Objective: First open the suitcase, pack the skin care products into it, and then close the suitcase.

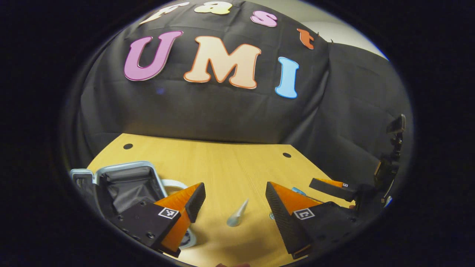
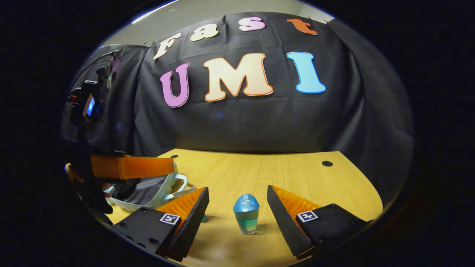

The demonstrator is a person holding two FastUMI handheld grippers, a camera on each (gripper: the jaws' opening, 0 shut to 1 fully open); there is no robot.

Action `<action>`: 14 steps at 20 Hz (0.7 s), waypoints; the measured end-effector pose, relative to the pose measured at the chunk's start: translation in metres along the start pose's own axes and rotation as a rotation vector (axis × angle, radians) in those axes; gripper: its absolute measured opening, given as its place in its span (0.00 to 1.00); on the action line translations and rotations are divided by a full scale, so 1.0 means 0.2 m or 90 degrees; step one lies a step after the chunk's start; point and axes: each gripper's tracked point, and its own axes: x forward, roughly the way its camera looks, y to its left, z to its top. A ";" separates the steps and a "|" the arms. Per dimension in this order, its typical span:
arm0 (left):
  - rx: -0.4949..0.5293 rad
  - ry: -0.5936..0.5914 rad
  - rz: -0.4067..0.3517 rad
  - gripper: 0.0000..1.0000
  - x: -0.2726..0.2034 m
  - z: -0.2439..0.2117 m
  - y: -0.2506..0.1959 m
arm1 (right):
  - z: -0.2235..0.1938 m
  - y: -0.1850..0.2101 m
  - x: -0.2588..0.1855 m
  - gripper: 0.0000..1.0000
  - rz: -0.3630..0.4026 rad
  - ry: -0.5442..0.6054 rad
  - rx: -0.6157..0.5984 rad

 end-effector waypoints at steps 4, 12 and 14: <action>-0.045 0.028 0.016 0.94 0.16 -0.23 -0.03 | -0.10 -0.02 0.11 0.96 0.024 0.005 0.009; -0.040 0.080 0.064 0.60 0.32 -0.52 0.04 | -0.30 -0.04 0.24 0.96 0.058 0.050 -0.002; -0.040 0.086 0.069 0.47 0.35 -0.55 0.06 | -0.34 -0.04 0.26 0.97 0.063 0.060 -0.004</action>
